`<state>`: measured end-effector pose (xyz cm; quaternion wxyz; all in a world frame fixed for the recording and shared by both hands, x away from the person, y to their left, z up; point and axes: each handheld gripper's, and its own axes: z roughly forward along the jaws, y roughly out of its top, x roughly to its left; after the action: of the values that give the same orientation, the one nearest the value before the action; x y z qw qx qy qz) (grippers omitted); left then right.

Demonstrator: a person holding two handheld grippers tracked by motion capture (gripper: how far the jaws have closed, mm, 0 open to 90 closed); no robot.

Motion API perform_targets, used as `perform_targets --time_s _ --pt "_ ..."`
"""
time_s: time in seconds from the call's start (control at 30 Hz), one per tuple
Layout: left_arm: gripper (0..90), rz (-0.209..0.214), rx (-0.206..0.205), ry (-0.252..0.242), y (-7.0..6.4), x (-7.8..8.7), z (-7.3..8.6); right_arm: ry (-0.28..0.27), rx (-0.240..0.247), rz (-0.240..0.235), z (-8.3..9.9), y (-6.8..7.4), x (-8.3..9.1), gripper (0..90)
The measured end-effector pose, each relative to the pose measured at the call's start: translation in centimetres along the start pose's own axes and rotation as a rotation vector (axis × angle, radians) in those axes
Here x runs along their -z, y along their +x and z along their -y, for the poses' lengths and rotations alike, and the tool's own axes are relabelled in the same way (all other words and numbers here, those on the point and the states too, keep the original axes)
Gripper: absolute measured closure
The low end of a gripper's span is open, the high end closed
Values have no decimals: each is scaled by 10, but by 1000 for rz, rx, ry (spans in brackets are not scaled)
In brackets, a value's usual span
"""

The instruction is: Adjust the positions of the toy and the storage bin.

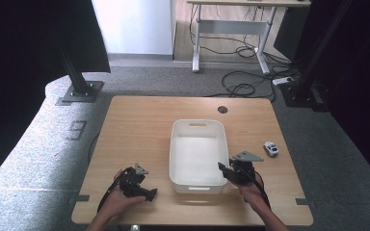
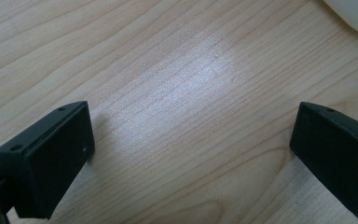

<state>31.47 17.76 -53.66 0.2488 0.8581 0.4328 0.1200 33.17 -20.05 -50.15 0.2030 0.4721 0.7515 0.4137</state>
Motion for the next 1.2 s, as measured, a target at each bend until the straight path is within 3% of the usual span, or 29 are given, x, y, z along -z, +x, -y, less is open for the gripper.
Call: perform_targets --time_s 0.3,0.6,0.73,1.2 --pt "0 1 -1 0 0 0 0 -14 16 -18 1 -2 4 471" --pt "0 1 -1 0 0 0 0 -40 0 -41 1 -12 13 381" --pt "0 1 -1 0 0 0 0 -62 17 -61 2 -15 19 351" --pt "0 2 -1 1 0 0 0 -100 22 -87 2 -30 35 328"
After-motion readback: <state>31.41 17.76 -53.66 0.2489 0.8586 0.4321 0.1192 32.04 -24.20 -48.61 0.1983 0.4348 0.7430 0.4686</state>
